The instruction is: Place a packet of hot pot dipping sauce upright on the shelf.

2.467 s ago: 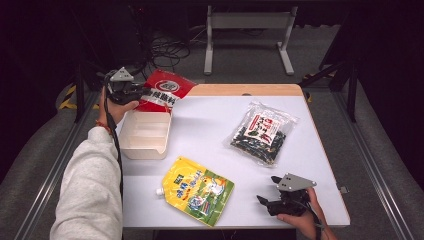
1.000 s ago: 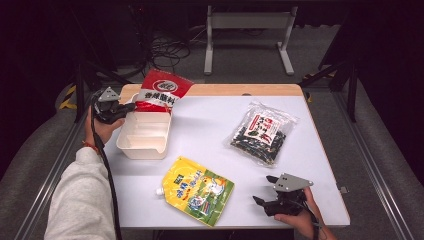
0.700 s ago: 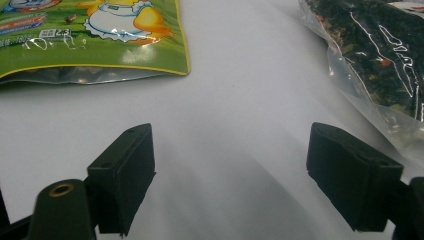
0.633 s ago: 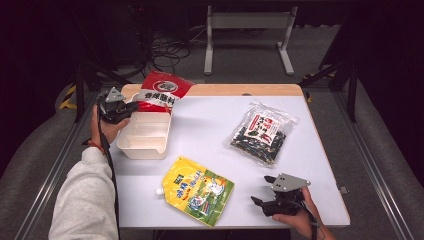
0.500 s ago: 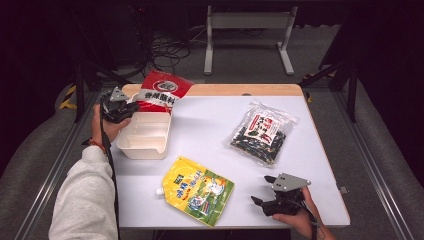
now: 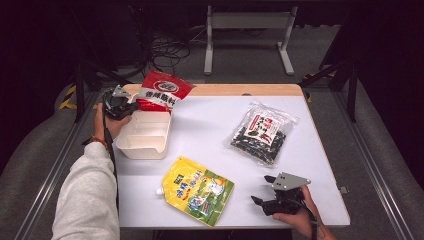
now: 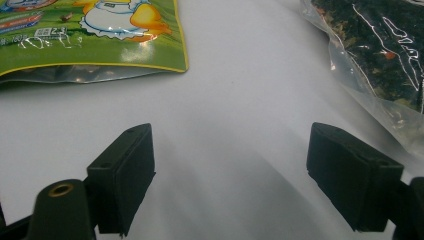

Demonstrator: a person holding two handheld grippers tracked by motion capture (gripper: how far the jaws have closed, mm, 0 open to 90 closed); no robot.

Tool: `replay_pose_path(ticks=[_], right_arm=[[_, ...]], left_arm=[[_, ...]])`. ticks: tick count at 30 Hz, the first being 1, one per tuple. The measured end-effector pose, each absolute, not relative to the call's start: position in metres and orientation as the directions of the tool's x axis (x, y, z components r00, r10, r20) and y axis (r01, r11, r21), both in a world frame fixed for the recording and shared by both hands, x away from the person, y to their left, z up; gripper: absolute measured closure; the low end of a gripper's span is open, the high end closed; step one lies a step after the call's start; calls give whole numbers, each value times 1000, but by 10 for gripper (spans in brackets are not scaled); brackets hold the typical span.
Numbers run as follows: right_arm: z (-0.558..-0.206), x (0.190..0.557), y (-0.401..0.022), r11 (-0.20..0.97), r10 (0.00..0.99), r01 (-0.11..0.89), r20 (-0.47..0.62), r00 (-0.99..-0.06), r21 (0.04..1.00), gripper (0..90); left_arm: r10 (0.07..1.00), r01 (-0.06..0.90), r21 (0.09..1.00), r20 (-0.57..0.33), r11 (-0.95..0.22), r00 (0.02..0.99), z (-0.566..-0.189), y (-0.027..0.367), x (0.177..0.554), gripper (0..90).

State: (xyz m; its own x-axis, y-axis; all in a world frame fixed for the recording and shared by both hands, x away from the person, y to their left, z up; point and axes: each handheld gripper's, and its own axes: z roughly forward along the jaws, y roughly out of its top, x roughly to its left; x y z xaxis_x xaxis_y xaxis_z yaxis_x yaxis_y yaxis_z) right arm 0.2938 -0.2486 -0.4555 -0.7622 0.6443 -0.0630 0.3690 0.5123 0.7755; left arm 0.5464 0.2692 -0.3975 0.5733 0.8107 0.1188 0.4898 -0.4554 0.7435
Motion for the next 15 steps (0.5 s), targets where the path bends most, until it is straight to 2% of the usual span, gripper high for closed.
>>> replay_pose_path(ticks=[2, 3, 4, 5, 15], right_arm=[[-455, 294, -248, 513, 643, 368, -62, -764, 776, 190], [-455, 293, -248, 513, 643, 367, -63, -763, 776, 190], [-455, 293, -248, 512, 643, 366, -64, -763, 777, 190], [-454, 293, -248, 512, 644, 364, -67, -762, 778, 190], [-452, 293, -250, 502, 649, 363, -65, -758, 785, 189]], left_arm=[[787, 508, 708, 111, -491, 607, -403, 264, 550, 900], [793, 504, 700, 150, -507, 590, -405, 257, 551, 900], [793, 504, 700, 150, -507, 590, -405, 257, 551, 900], [796, 504, 713, 125, -487, 592, -404, 257, 552, 900], [808, 462, 788, 75, -407, 584, -389, 276, 535, 892]])
